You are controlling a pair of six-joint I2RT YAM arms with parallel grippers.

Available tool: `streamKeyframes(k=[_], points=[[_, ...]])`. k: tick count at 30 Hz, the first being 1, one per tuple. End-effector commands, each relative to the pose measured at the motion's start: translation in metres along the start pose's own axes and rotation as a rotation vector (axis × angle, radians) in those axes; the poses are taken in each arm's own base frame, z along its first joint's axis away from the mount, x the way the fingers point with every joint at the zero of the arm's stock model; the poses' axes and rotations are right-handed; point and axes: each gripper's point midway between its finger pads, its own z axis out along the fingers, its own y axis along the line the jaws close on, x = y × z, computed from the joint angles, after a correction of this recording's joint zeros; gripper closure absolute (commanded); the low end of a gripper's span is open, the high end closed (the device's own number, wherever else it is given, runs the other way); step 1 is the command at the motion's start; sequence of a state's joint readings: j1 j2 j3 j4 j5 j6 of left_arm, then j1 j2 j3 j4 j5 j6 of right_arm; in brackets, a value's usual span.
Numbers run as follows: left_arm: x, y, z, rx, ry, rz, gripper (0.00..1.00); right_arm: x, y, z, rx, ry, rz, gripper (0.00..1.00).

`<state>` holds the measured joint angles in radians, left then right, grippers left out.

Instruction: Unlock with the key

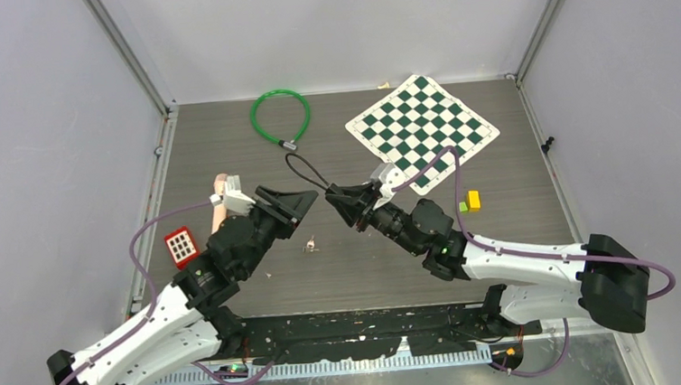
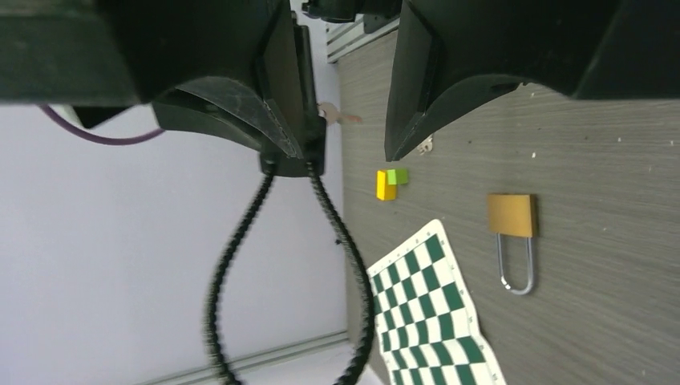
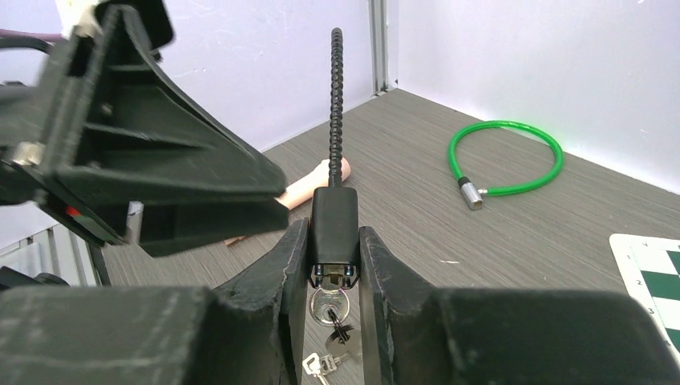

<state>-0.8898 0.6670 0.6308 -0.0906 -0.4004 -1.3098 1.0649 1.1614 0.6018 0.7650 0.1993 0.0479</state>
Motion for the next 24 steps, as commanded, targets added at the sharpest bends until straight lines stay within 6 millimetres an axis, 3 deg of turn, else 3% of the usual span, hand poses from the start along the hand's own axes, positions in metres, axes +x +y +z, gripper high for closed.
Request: streamKeyframes(k=[1,18,21,24], points=[[-0.003,-0.019,0.007,0.021,0.005,-0.028,0.56,-0.040,0.005,-0.001,-0.020,-0.131,0.033,0.95],[-0.003,-0.036,0.022,0.073,0.010,-0.080,0.56,-0.041,0.012,-0.004,-0.060,-0.140,0.052,0.95],[-0.002,-0.040,0.026,0.081,0.016,-0.086,0.60,-0.042,0.015,-0.004,-0.076,-0.144,0.056,0.95],[-0.002,-0.044,0.029,0.086,0.021,-0.090,0.75,-0.041,0.017,-0.005,-0.085,-0.141,0.059,0.95]])
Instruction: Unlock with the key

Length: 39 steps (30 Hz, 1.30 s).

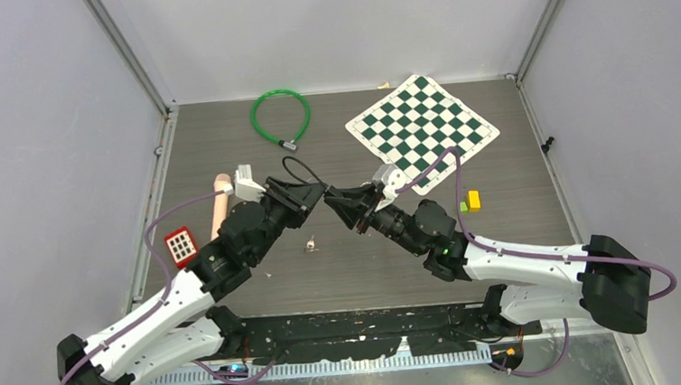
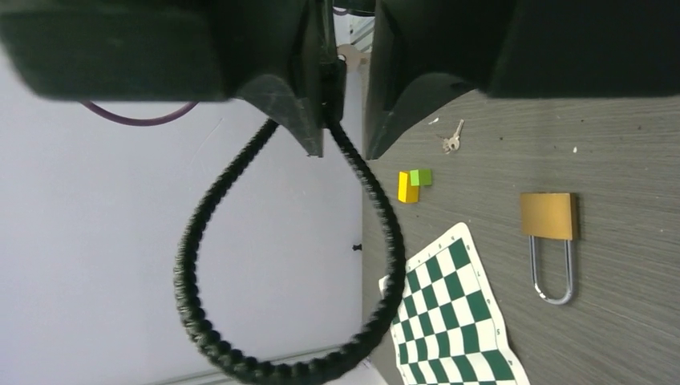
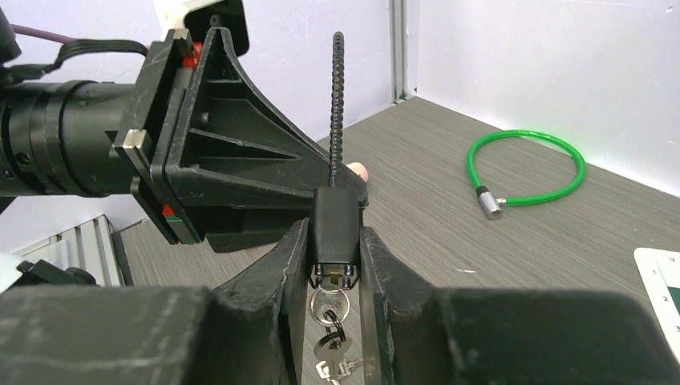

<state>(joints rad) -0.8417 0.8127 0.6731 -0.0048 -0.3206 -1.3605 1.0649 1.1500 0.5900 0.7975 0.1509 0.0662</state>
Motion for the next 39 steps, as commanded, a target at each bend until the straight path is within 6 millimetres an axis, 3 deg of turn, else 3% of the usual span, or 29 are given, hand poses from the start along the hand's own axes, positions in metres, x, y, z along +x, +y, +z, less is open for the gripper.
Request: streamKeyframes(k=[1,4,11,18,19,20,23,25,31,39], points=[[-0.009,-0.038,0.001,0.096,-0.012,-0.039,0.81,-0.033,0.008,-0.002,-0.036,-0.113,0.033,0.95],[-0.019,-0.037,0.002,0.094,-0.035,-0.045,1.00,-0.029,0.009,-0.005,-0.041,-0.099,0.031,0.95],[-0.066,-0.010,-0.006,0.024,-0.174,-0.046,1.00,-0.012,0.010,-0.022,-0.068,-0.042,0.026,0.95],[-0.096,0.006,-0.012,0.003,-0.252,-0.094,1.00,0.007,0.016,-0.033,-0.108,0.012,0.041,0.95],[-0.096,0.004,-0.013,0.008,-0.249,-0.093,0.99,0.008,0.015,-0.033,-0.106,0.015,0.042,0.95],[-0.094,0.003,-0.013,0.011,-0.236,-0.089,0.91,0.008,0.015,-0.033,-0.105,0.016,0.041,0.95],[-0.077,0.006,-0.011,0.012,-0.148,-0.084,0.50,0.007,0.010,-0.032,-0.076,0.011,0.032,0.95],[-0.065,0.013,-0.012,0.009,-0.090,-0.080,0.38,0.004,0.006,-0.030,-0.055,0.004,0.025,0.95],[-0.048,0.023,-0.028,0.012,-0.041,-0.041,0.35,0.003,-0.002,-0.027,-0.006,-0.003,0.017,0.95],[-0.022,-0.020,-0.038,0.111,0.074,0.063,0.40,0.005,-0.003,-0.024,0.001,0.003,0.011,0.95]])
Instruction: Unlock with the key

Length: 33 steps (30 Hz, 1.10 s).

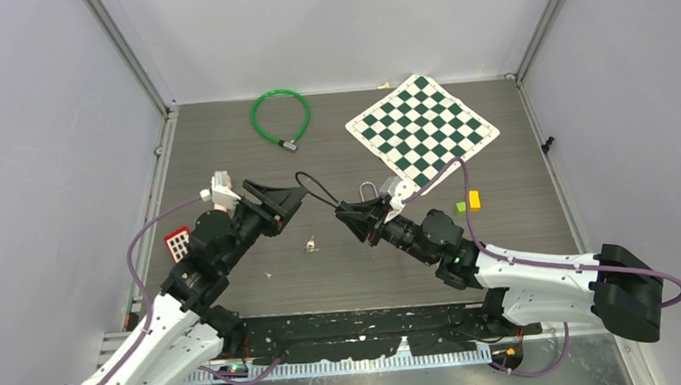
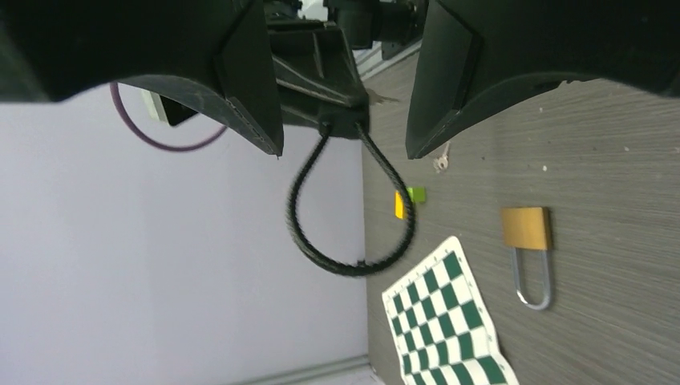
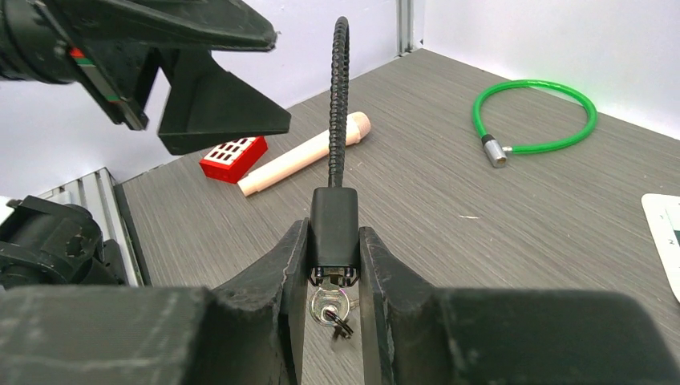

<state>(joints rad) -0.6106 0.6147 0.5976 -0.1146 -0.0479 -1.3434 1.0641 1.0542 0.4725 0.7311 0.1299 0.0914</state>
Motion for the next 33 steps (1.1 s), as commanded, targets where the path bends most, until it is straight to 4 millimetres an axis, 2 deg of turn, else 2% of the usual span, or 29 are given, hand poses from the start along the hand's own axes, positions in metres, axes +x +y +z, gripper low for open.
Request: streamKeyframes(k=[1,8,13,18,20,22,23,24,25,33], points=[[0.010,-0.043,-0.004,0.094,0.042,0.099,0.42,-0.027,0.001,0.006,0.011,-0.084,-0.003,0.95],[0.031,-0.059,0.016,0.076,0.106,0.147,0.49,-0.028,0.003,0.007,-0.001,-0.084,0.003,0.95],[0.042,-0.055,0.030,0.035,0.136,0.144,0.49,-0.032,0.004,0.006,-0.006,-0.093,0.005,0.95],[0.048,-0.044,0.035,-0.011,0.149,0.121,0.53,-0.033,0.005,0.005,-0.013,-0.095,0.005,0.95],[0.048,-0.046,0.037,-0.004,0.144,0.120,0.60,-0.033,0.006,0.006,-0.018,-0.096,0.005,0.95],[0.047,-0.053,0.038,0.011,0.145,0.117,0.73,-0.033,0.008,0.007,-0.029,-0.095,0.006,0.95],[0.047,-0.056,0.038,0.017,0.144,0.117,0.82,-0.031,0.009,0.007,-0.034,-0.091,0.007,0.95],[0.046,-0.058,0.039,0.019,0.141,0.116,0.95,-0.030,0.009,0.007,-0.035,-0.091,0.009,0.95],[0.045,-0.058,0.039,0.013,0.138,0.108,1.00,-0.028,0.009,0.006,-0.037,-0.088,0.009,0.95],[-0.005,-0.037,0.036,-0.068,-0.019,-0.023,1.00,-0.018,0.009,-0.008,-0.054,-0.097,0.004,0.95]])
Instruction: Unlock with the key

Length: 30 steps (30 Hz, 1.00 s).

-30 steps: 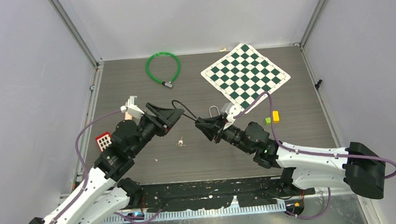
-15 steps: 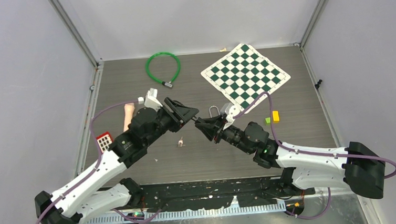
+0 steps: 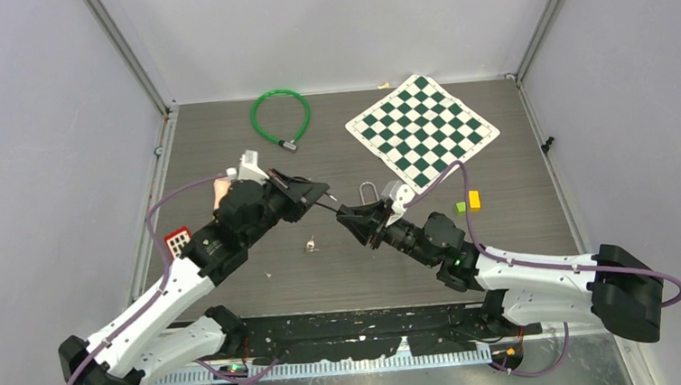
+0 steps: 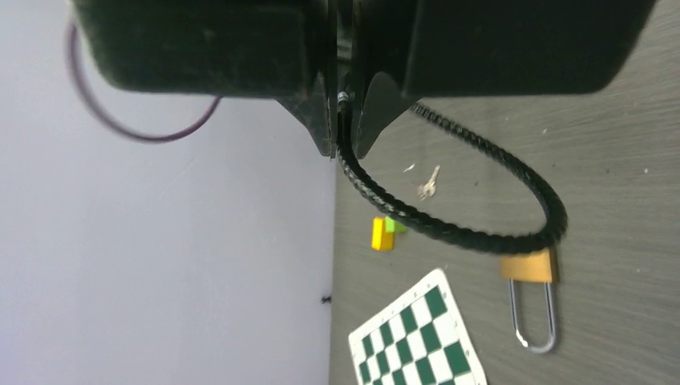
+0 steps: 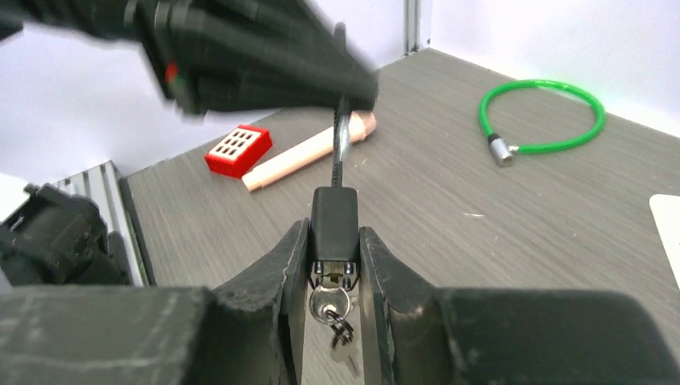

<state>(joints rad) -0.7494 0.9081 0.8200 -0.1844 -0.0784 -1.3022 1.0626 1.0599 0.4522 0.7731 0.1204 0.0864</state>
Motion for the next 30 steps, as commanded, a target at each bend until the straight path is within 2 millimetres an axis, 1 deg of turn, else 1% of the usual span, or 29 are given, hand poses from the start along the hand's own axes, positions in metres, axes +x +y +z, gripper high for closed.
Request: streamKeyframes(k=[1,4,7,9,10,11,13,14,15,16,17,18,19,20,21,22,23,24,25,26,27,28,29,30], points=[[-0.050,-0.012,-0.013,0.033,-0.172,-0.129,1.00,-0.019,0.010,-0.007,-0.053,-0.085,0.005,0.95],[-0.065,-0.006,-0.018,0.035,-0.217,-0.182,1.00,-0.014,0.013,-0.010,-0.075,-0.073,-0.008,0.95],[-0.075,-0.008,-0.023,0.035,-0.245,-0.168,1.00,-0.011,0.015,-0.013,-0.082,-0.068,0.001,0.95],[-0.078,-0.009,-0.025,0.031,-0.254,-0.143,1.00,-0.014,0.013,-0.014,-0.072,-0.077,0.006,0.95],[-0.079,-0.008,-0.026,0.026,-0.255,-0.131,0.95,-0.015,0.012,-0.015,-0.066,-0.077,0.007,0.95],[-0.079,-0.007,-0.027,0.022,-0.254,-0.117,0.84,-0.018,0.009,-0.014,-0.047,-0.081,0.008,0.95],[-0.076,-0.006,-0.030,0.026,-0.234,-0.082,0.52,-0.018,0.001,-0.013,-0.010,-0.068,-0.002,0.95],[-0.073,-0.006,-0.032,0.028,-0.221,-0.058,0.39,-0.015,-0.002,-0.014,0.004,-0.055,-0.004,0.95],[-0.070,-0.005,-0.034,0.031,-0.204,-0.031,0.27,-0.018,-0.009,-0.013,0.033,-0.058,-0.005,0.95],[-0.067,-0.004,-0.036,0.029,-0.187,0.001,0.18,-0.016,-0.014,-0.014,0.055,-0.047,-0.001,0.95],[-0.062,0.003,-0.038,0.006,-0.165,0.034,0.12,-0.020,-0.023,-0.015,0.080,-0.056,0.006,0.95],[-0.060,0.003,-0.042,0.004,-0.157,0.055,0.09,-0.019,-0.027,-0.016,0.090,-0.046,0.008,0.95],[-0.058,0.008,-0.046,-0.011,-0.146,0.104,0.07,-0.025,-0.036,-0.016,0.114,-0.060,0.014,0.95],[-0.058,0.010,-0.051,-0.025,-0.145,0.136,0.06,-0.025,-0.046,-0.017,0.136,-0.053,0.012,0.95],[-0.060,0.013,-0.057,-0.041,-0.149,0.176,0.06,-0.030,-0.050,-0.017,0.146,-0.059,0.018,0.95],[-0.062,0.018,-0.064,-0.073,-0.155,0.218,0.06,-0.029,-0.060,-0.017,0.174,-0.048,0.014,0.95],[-0.066,0.024,-0.072,-0.114,-0.162,0.261,0.05,-0.033,-0.065,-0.016,0.191,-0.049,0.013,0.95],[-0.072,0.029,-0.080,-0.156,-0.176,0.307,0.04,-0.030,-0.077,-0.018,0.231,-0.028,0.009,0.95],[-0.078,0.037,-0.090,-0.213,-0.189,0.354,0.02,-0.034,-0.084,-0.019,0.253,-0.033,0.013,0.95],[-0.085,0.045,-0.100,-0.272,-0.203,0.396,0.01,-0.033,-0.100,-0.022,0.300,-0.019,0.013,0.95],[-0.093,0.052,-0.110,-0.328,-0.225,0.428,0.01,-0.038,-0.105,-0.023,0.317,-0.026,0.023,0.95],[-0.101,0.059,-0.119,-0.378,-0.248,0.461,0.01,-0.036,-0.116,-0.026,0.348,-0.007,0.022,0.95],[-0.109,0.064,-0.128,-0.423,-0.276,0.487,0.01,-0.037,-0.120,-0.026,0.362,0.007,0.023,0.95],[-0.118,0.073,-0.138,-0.476,-0.308,0.507,0.00,-0.046,-0.126,-0.025,0.379,-0.002,0.020,0.95]])
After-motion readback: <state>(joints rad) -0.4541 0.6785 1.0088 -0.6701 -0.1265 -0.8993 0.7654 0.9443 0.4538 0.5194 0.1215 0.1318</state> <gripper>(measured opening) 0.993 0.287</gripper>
